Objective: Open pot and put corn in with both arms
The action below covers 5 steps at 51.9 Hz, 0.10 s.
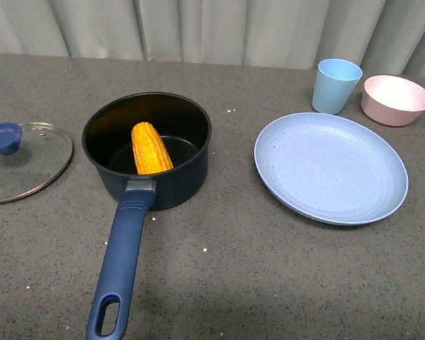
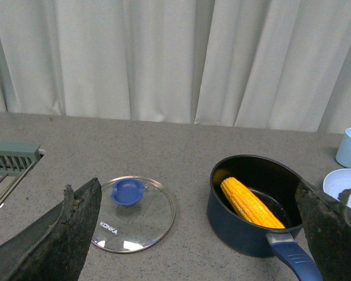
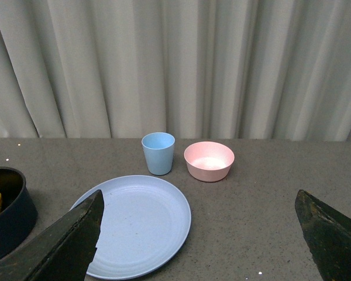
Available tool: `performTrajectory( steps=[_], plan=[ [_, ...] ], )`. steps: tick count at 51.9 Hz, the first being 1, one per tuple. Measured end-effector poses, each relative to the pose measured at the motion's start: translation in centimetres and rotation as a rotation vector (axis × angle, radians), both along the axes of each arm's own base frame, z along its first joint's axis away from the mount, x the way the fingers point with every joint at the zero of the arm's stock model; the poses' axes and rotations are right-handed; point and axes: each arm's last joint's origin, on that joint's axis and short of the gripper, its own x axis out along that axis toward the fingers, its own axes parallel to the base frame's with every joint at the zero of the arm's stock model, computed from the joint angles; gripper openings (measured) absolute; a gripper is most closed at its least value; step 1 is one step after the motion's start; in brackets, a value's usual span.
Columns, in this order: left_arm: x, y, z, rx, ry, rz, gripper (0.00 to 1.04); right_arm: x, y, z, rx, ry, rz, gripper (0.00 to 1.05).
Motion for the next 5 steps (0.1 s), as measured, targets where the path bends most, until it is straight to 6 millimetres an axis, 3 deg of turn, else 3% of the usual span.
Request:
performTrajectory(
  steps=[5],
  plan=[
    [0.0, 0.0, 0.0, 0.0, 0.0, 0.0, 0.98, 0.0, 0.0, 0.0, 0.0, 0.0, 0.0, 0.96]
  ],
)
